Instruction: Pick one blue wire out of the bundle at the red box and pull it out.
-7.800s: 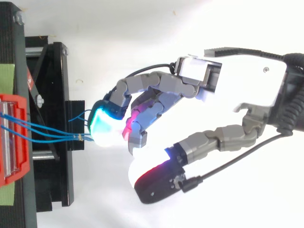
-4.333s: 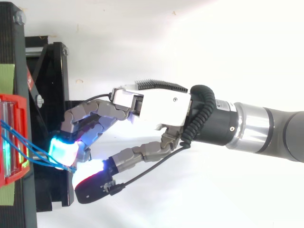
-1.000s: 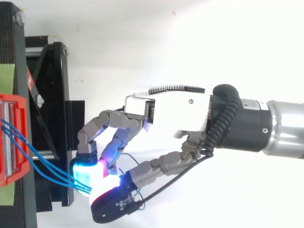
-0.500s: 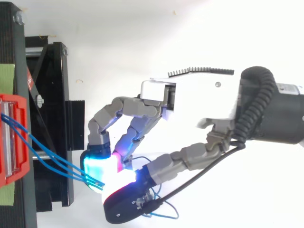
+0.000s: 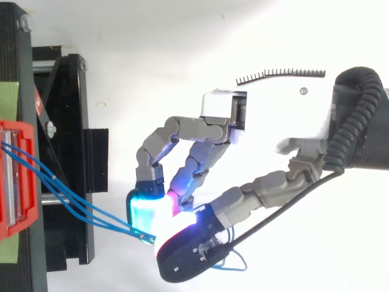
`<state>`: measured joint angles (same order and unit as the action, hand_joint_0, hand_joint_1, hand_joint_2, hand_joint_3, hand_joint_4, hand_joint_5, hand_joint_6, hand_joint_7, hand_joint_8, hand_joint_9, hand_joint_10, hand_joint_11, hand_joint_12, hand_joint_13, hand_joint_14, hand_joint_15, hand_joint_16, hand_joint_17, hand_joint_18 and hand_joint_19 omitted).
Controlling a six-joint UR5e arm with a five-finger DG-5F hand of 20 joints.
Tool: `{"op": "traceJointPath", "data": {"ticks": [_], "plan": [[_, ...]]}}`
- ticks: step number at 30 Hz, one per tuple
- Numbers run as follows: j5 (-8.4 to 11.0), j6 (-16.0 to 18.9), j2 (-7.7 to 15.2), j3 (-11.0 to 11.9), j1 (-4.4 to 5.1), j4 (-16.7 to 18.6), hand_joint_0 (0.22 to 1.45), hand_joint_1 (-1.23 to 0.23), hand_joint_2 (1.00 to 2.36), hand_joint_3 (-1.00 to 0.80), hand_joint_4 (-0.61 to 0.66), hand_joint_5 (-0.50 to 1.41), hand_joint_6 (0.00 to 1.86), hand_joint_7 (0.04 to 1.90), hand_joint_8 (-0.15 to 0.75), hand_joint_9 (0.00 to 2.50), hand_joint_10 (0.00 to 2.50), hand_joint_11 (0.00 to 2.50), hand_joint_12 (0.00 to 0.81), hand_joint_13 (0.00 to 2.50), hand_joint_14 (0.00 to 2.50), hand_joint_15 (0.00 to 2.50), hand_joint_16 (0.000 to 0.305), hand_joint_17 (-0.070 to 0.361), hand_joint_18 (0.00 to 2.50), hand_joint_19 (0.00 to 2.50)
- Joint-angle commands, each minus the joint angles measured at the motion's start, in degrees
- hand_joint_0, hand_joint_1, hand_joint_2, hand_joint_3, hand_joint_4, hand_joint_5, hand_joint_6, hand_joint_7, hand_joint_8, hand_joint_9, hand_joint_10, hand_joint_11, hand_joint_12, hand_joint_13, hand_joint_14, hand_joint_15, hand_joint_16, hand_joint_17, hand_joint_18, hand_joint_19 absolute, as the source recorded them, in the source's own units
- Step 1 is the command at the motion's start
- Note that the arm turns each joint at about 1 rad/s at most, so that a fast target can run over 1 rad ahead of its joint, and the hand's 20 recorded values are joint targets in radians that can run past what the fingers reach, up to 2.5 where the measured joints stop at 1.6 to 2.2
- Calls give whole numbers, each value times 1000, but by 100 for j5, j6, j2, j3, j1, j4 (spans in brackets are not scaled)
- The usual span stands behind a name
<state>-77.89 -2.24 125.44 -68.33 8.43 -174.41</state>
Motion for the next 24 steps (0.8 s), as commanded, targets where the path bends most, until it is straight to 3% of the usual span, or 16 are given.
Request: {"op": "traceJointPath", "data": {"ticks": [1,7,15,18,24], "plan": [[-60,145,-2,4,1,-14,601,-666,1003,-459,186,-189,940,835,356,982,12,824,433,936,19,587,53,119,805,528],[-86,224,-2,-5,1,-75,569,-665,1000,-495,187,-186,925,892,363,978,13,816,440,928,18,583,54,122,796,528],[-156,462,-20,4,9,-111,556,-809,1000,-500,204,-193,933,913,356,933,12,823,446,892,20,572,55,124,779,501],[-279,681,-20,4,18,-137,627,-894,1000,-500,197,-202,941,908,348,898,13,820,442,880,18,560,54,121,773,474],[-306,769,-20,4,27,-146,697,-887,1000,-500,197,-211,954,864,338,859,11,830,434,867,19,549,54,121,781,439]]}}
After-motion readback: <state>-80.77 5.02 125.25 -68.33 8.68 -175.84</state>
